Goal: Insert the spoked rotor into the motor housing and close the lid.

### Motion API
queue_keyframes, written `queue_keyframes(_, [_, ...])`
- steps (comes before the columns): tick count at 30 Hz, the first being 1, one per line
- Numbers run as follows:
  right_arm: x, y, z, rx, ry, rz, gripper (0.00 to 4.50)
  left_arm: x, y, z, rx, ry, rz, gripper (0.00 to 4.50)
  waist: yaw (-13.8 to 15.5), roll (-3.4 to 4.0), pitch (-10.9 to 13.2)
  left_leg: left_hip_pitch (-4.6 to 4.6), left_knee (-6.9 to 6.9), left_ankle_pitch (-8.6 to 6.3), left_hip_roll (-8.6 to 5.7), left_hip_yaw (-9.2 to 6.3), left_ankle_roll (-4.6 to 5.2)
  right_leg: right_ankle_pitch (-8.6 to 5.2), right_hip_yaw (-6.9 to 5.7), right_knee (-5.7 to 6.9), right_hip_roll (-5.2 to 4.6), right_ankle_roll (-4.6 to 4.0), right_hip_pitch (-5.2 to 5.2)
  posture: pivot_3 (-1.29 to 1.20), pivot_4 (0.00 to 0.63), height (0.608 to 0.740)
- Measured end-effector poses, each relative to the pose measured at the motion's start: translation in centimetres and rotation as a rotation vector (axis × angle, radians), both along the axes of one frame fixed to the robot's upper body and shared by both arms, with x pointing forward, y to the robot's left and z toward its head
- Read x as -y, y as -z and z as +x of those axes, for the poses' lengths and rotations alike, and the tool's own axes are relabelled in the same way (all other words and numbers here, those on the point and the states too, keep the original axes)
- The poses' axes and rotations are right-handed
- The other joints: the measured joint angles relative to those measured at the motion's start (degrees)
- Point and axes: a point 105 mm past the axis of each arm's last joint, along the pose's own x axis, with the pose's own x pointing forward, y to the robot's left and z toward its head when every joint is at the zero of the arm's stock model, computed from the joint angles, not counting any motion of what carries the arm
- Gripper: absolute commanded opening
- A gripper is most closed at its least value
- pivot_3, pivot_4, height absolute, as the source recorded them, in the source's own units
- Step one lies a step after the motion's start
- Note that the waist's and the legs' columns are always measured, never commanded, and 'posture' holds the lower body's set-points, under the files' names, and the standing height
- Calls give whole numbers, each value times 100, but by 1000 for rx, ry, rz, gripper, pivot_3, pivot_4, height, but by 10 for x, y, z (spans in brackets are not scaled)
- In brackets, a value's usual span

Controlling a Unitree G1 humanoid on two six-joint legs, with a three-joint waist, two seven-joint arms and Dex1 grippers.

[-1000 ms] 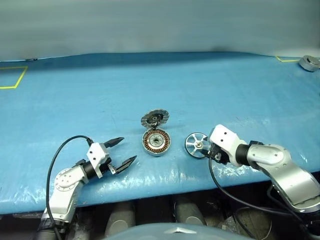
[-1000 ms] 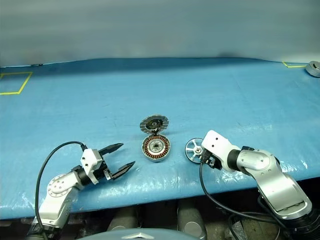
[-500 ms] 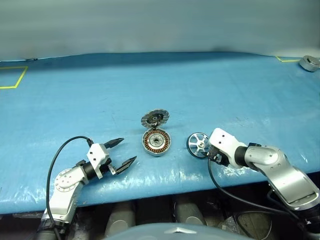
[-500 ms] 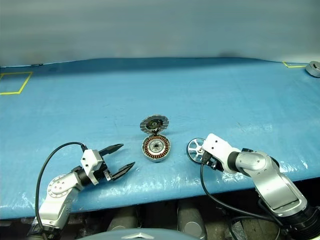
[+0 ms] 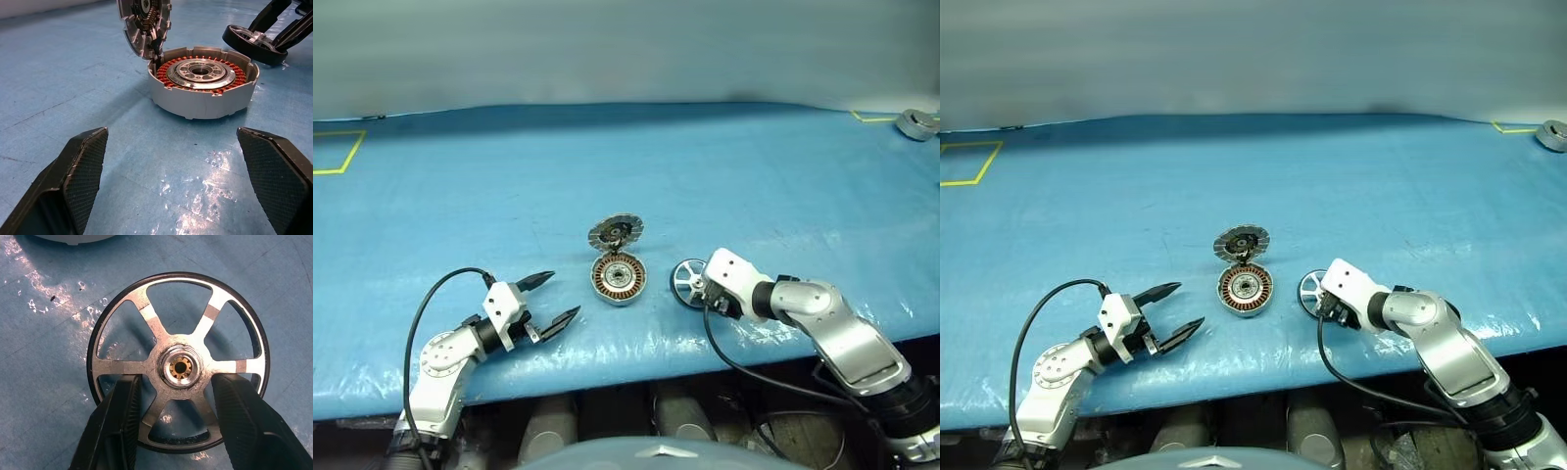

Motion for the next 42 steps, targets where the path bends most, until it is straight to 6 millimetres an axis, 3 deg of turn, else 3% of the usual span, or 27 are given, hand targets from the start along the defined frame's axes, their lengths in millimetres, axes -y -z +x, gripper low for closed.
queue_keyframes(13, [-1,0,11,37,59,76,1799,-1,1,-1,-1,-6,0,4500,-44,-12,-7,-1,23,0,2,2,0,1,1,15,1,0,1,0,150,740])
queue_keyframes(19, [4,-12,19,80,115,134,1799,0,-1,1,6,-1,0,4500,-32,-3,-1,-11,16,0,-2,1,0,2,1,14,-1,2,-8,0,150,740])
queue_keyframes(23, [-26,-46,17,143,-11,250,1799,1,-2,3,10,3,0,4500,-46,3,2,-9,6,0,1,-4,0,1,0,15,4,1,-10,0,150,740])
queue_keyframes(27, [-50,-60,8,140,-123,333,1799,0,-1,3,6,4,0,4500,-29,3,3,-12,7,0,-1,-7,0,1,-2,10,2,0,-8,0,150,740])
queue_keyframes(31, [-69,-55,0,86,-196,374,1799,0,-1,3,4,4,0,4500,-23,3,3,-12,7,0,-2,-5,0,1,-2,9,0,1,-8,0,150,740])
queue_keyframes(42, [-89,-45,6,49,-247,375,1799,-1,3,0,-9,-9,-1,4500,-27,4,3,-13,7,0,-2,-6,0,1,-3,10,-1,0,-9,0,150,740])
